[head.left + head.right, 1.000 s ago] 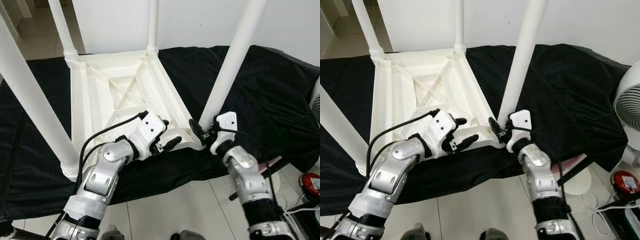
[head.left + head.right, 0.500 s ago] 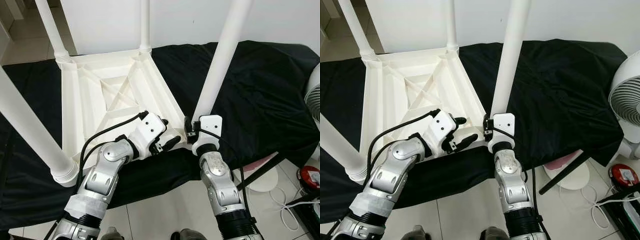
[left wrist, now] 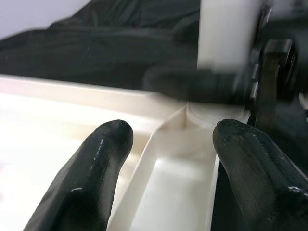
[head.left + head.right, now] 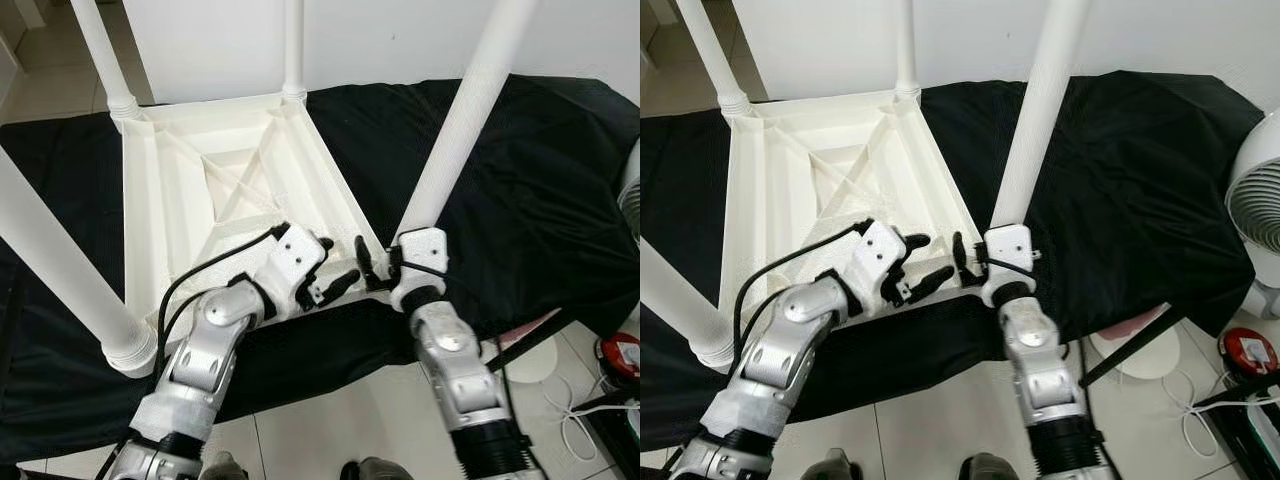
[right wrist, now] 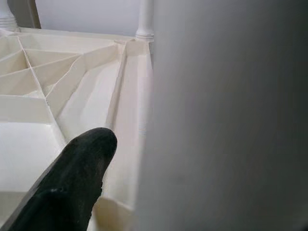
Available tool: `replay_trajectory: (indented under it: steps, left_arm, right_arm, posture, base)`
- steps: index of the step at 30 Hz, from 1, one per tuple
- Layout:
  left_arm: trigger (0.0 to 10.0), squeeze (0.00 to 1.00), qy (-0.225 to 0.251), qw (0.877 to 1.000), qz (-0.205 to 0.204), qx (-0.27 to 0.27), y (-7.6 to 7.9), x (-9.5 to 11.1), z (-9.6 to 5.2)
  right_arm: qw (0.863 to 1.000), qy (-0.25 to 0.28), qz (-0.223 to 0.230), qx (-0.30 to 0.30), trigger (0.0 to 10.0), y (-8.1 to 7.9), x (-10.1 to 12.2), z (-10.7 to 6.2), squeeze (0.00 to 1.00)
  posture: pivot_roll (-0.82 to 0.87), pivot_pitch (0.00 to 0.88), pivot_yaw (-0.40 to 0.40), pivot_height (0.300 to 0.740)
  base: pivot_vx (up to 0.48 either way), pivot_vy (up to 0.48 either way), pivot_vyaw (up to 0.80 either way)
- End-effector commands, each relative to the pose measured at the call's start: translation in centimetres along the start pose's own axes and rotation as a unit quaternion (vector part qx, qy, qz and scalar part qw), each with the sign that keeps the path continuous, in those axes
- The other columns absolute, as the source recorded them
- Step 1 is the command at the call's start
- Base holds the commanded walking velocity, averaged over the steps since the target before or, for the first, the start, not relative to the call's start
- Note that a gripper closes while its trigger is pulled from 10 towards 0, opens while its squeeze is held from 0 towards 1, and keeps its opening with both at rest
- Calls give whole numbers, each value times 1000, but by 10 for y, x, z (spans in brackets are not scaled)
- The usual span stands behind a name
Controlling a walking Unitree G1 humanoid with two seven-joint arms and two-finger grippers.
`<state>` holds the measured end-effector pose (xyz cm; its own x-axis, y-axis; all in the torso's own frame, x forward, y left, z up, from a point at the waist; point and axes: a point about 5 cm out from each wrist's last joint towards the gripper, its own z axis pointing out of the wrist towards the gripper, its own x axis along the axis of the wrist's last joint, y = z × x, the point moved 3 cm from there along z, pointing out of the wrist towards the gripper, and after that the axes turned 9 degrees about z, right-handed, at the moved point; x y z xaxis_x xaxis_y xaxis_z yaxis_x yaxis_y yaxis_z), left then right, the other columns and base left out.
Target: Building children table
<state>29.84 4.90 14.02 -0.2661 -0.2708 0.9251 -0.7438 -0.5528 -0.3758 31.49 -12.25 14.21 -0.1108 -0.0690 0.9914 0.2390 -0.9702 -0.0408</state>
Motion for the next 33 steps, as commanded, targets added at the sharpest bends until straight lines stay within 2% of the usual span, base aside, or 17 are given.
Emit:
replay_trajectory:
  steps: [1,2,3,4,5,7,9,10,12,17,19,21,25,26,27,31,33]
  left_arm:
    - [10000,0,-5,999,-16,36,-6,-5,-5]
    - [10000,0,-5,999,-16,36,-6,-5,-5]
    - [10000,0,0,1000,-13,26,-5,-5,-10]
    - [10000,0,0,1000,-13,26,-5,-5,-10]
    - [10000,0,3,1000,-6,11,-4,-6,-16]
    - [10000,0,3,1000,-6,11,-4,-6,-16]
    - [10000,0,1,1000,7,1,-4,-7,-20]
    - [10000,0,1,1000,7,1,-4,-7,-20]
    - [10000,0,-9,1000,-13,3,-10,-11,-19]
    - [10000,0,-1,1000,-28,-3,-10,-8,-19]
    - [10000,0,7,1000,-27,-15,-9,-5,-19]
    - [10000,0,13,999,-17,-41,-2,0,-19]
    - [10000,0,10,999,-11,-50,2,0,-19]
    - [10000,0,7,998,-9,-62,8,0,-18]
    - [10000,0,9,997,-9,-73,13,0,-18]
    - [10000,0,10,997,-11,-81,17,1,-19]
    - [10000,0,11,996,-11,-88,19,1,-18]
  right_arm:
    - [1000,8,11,26,10000,3,5,-2,725]
    - [1000,8,11,26,10000,3,5,-2,725]
    - [998,4,13,56,10000,4,6,-4,0]
    - [998,4,13,56,10000,4,6,-4,0]
    - [995,-1,13,99,10000,9,9,-7,0]
    - [995,-1,13,99,10000,9,9,-7,0]
    - [991,-5,13,137,10000,13,13,-10,0]
    - [991,-5,13,137,10000,13,13,-10,0]
    - [985,-12,11,174,10000,17,15,-12,0]
    - [980,-26,-3,198,10000,20,13,-12,0]
    - [974,-38,-18,221,10000,21,11,-12,0]
    - [962,-65,-45,260,10000,23,3,-10,0]
    - [958,-77,-49,272,9725,24,0,-8,0]
    - [955,-83,-50,279,4039,24,-2,-7,0]
    - [953,-87,-49,286,0,25,-4,-6,0]
    - [951,-92,-47,290,0,25,-6,-5,0]
    - [951,-94,-29,292,0,25,-6,-4,0]
  posture:
    - [15,4,-37,740]
    - [15,4,-37,740]
    - [16,1,-44,740]
    - [16,1,-44,740]
    - [14,0,-47,740]
    - [14,0,-47,740]
    - [12,0,-48,740]
    - [12,0,-48,740]
    - [10,0,-45,740]
    - [8,0,-44,740]
    - [6,0,-39,740]
    - [8,0,-35,740]
    - [10,0,-33,740]
    - [12,0,-32,740]
    - [12,5,-31,740]
    - [11,7,-29,740]
    - [12,7,-28,740]
  base:
    - [0,0,0]
    - [0,0,0]
    - [0,0,0]
    - [0,0,0]
    - [0,0,0]
    - [0,0,0]
    - [0,0,0]
    - [0,0,0]
    - [0,0,0]
    - [0,0,0]
    - [0,0,0]
    - [0,0,0]
    - [0,0,0]
    - [0,0,0]
    - [0,0,0]
    - [0,0,0]
    - [0,0,0]
